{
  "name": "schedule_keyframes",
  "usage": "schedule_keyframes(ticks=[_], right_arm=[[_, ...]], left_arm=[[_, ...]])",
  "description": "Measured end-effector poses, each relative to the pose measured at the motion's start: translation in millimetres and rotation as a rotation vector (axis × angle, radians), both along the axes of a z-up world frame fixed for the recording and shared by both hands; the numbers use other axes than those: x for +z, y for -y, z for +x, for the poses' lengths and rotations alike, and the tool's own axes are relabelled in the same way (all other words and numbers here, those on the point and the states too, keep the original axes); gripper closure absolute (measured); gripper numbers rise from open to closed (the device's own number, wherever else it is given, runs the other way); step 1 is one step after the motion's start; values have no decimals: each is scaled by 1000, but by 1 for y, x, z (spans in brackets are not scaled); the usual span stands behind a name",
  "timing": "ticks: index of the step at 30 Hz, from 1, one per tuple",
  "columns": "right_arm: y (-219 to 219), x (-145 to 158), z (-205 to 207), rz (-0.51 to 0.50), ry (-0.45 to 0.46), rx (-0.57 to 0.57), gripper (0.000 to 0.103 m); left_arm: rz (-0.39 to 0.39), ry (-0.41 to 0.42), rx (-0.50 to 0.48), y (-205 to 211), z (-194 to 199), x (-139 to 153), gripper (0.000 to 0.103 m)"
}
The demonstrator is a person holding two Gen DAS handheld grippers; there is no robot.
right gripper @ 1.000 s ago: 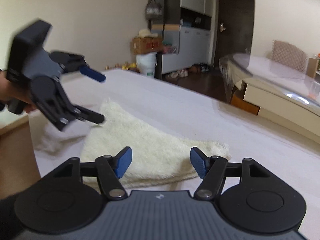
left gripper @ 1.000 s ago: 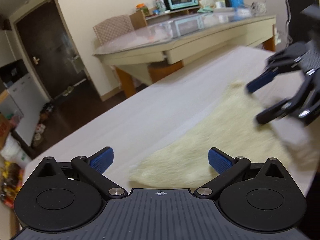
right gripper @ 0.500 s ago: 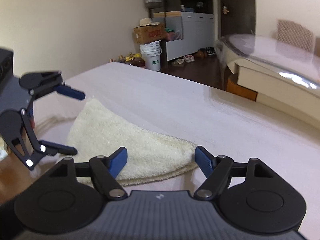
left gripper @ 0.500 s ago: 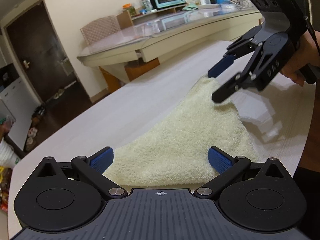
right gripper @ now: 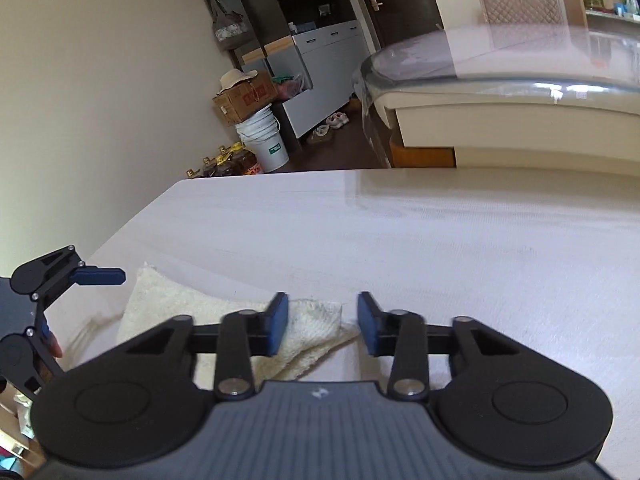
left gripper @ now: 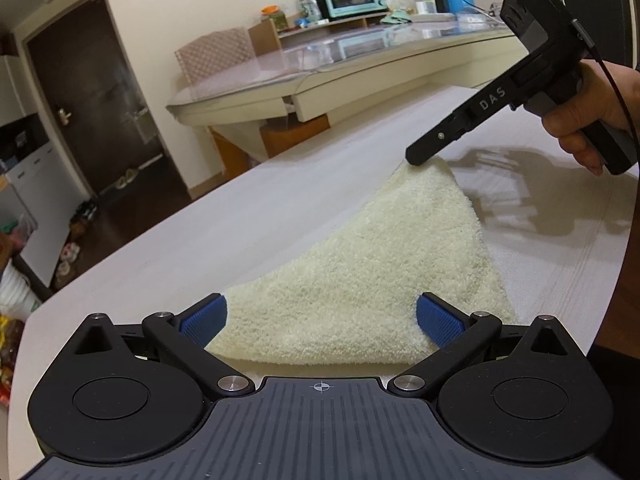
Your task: Fold towel
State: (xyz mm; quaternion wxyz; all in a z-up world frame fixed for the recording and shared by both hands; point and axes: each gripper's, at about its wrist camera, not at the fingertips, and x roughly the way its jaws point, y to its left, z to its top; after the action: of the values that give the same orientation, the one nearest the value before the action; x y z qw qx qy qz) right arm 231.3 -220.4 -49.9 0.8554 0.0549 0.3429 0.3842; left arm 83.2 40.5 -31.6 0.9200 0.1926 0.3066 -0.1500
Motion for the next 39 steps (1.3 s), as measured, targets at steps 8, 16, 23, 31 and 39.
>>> schedule_keyframes(ticks=[8,16,23,31,39], right_arm=[[7,0,-1,-10,16,-51,72],[23,16,-22,48,102,-97,53],[23,24,-40,55,120,-97,39],[-41,22,-108,-27,189,179,33],[-76,8,-139,-67,158,265,38]], left_arm=[[-16,-2,-9,-3,-1,0,0],[-34,24,17,-18,1,7,0],[32,51,184,-56,30,7,0],[14,41,215,-78,45,3,0],[40,41,185,-80,58,6,0]])
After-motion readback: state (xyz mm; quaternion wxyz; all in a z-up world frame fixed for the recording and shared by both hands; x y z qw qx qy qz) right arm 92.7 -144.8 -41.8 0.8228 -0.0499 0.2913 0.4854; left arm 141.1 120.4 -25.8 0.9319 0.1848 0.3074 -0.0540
